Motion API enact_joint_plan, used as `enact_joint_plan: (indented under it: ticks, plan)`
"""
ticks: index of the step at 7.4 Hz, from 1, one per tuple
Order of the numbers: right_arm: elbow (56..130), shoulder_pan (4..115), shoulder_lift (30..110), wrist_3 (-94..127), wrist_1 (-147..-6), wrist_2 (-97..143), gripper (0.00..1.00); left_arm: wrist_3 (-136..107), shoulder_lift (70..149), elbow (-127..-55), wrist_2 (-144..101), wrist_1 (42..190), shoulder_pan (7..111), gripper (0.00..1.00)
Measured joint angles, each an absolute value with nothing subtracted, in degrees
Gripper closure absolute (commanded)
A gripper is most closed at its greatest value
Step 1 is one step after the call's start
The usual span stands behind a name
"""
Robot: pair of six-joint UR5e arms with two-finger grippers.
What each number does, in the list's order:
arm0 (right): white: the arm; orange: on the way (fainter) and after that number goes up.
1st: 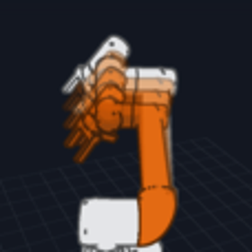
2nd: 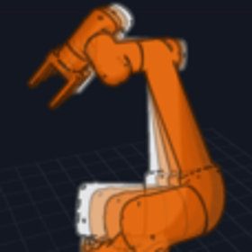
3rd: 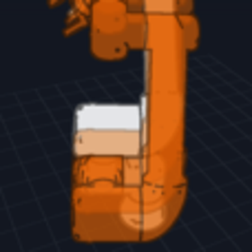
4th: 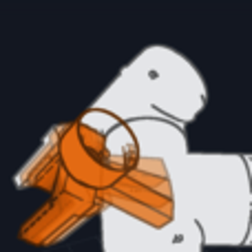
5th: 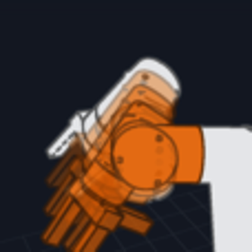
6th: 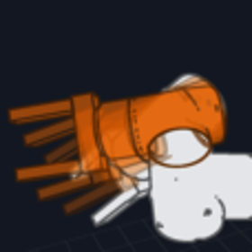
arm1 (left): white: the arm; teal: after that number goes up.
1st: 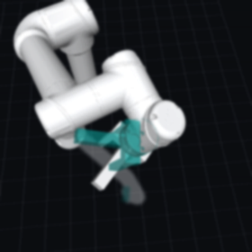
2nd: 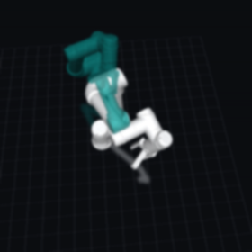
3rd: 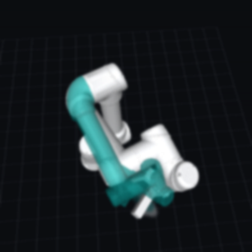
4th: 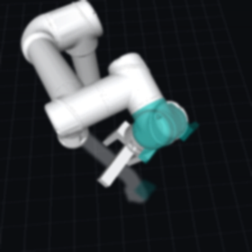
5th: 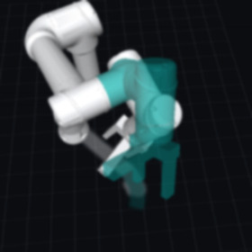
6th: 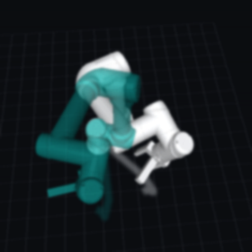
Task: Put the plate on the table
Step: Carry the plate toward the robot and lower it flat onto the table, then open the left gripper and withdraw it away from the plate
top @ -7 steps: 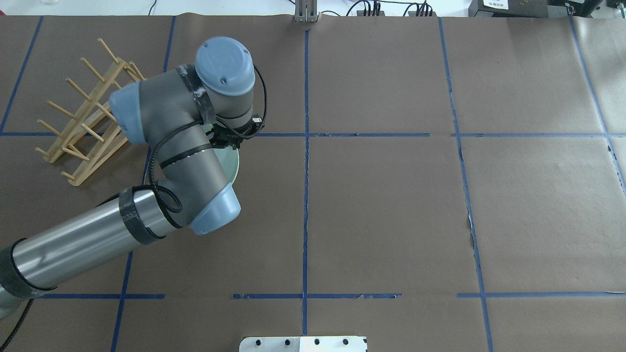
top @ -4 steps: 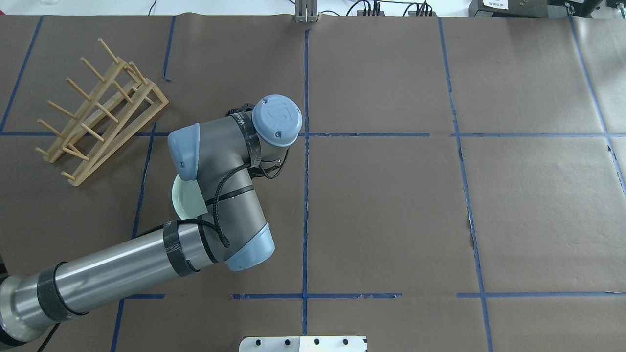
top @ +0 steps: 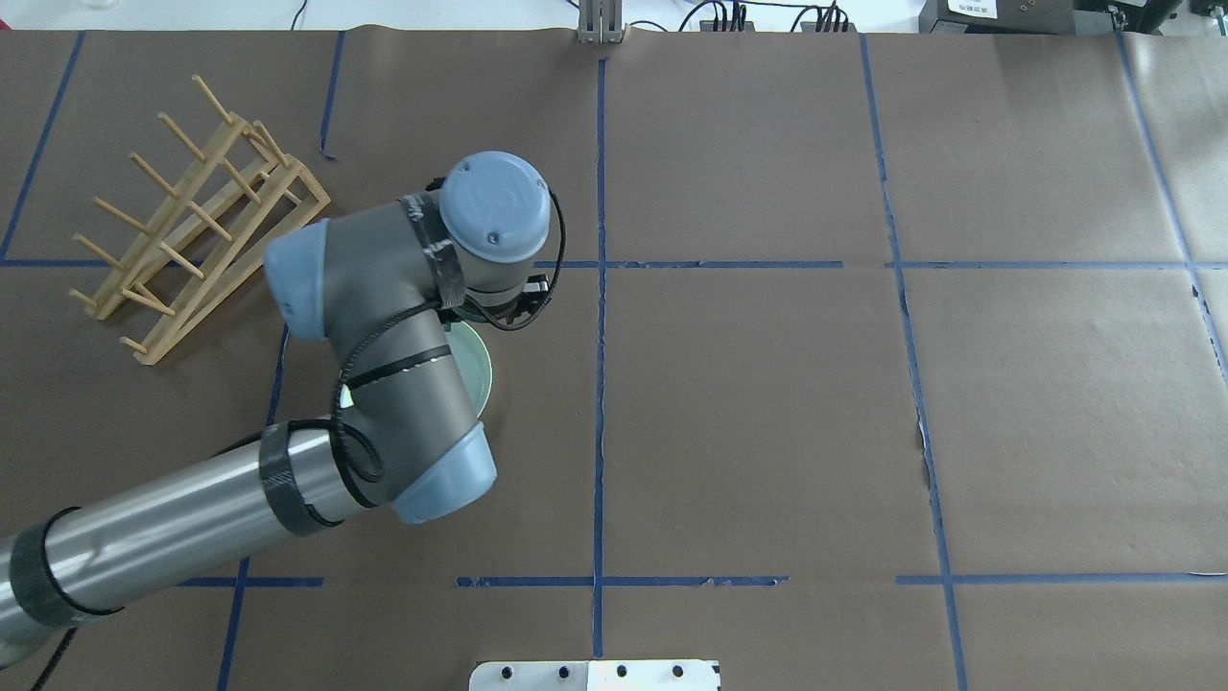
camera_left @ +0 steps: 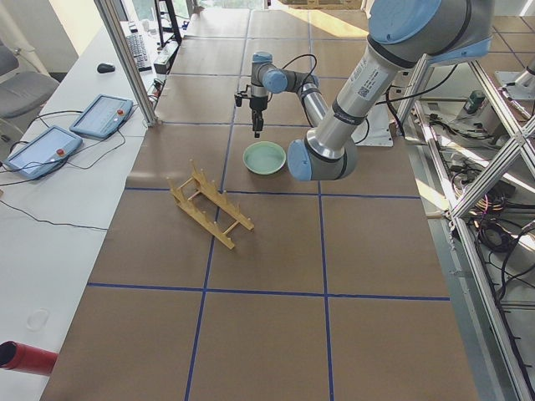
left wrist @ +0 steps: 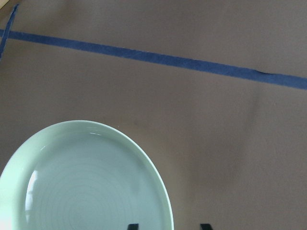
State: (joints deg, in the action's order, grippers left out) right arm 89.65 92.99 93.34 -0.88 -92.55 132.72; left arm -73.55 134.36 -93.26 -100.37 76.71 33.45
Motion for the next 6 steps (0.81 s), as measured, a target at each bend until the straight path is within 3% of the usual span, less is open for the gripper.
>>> enact_joint_plan:
  ticks: [3, 6]
  plan:
    - [89.65, 92.99, 93.34, -0.88, -92.55, 132.71, 0.0, -51.64, 121.43, -99.79, -114.54, 88.79, 48.88, 0.0]
    - [89.65, 92.99, 93.34, -0.88, -92.55, 132.72, 0.0, -15.88, 109.06, -97.56, -125.27, 91.15, 68.7, 0.0]
